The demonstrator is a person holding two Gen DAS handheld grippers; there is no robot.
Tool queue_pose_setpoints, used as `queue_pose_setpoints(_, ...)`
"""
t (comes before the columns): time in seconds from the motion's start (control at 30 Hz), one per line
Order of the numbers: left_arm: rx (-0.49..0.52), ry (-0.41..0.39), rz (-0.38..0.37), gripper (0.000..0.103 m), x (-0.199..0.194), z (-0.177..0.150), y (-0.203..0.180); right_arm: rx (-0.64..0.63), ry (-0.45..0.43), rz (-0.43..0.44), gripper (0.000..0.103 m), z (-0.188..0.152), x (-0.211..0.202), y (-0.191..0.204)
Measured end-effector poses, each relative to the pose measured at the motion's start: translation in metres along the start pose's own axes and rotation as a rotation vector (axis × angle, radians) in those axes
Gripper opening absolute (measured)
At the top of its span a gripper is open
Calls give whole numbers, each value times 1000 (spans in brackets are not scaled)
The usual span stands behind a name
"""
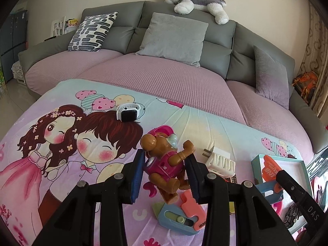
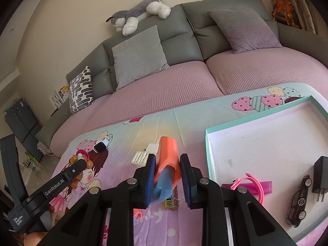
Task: Organize rigid objects
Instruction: 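Close the right tool on the orange toy gun while the left tool grasps the pink figure, then carry the orange gun and pink figure into the teal tray and open both tools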
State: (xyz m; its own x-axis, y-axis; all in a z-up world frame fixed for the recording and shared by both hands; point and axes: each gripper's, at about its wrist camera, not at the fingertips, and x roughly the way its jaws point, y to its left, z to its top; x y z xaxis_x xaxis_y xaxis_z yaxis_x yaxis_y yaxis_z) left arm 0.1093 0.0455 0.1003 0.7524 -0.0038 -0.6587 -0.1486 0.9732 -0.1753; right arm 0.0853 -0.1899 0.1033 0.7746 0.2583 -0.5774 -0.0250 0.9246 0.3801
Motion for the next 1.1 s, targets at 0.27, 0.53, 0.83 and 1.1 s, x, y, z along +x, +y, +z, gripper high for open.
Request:
queue_pose_setpoints(0.27,48,-34,-19,41,-14,3,-18,3,-85,-58,26,14,-27,-15)
queue_pose_setpoints(0.53,137,-40,-68,41,-18,1,-56,66,-155,-156,26,26,-52,-57)
queue_pose_setpoints(0.83,317,-25,-166,41,-22,-10,-137,139,-233,-307,26,32,-84,-109)
queue_pose_setpoints(1.1,427,37,-285,41,-3,-21,-209,223,-230,-425,26,30,-94,-153)
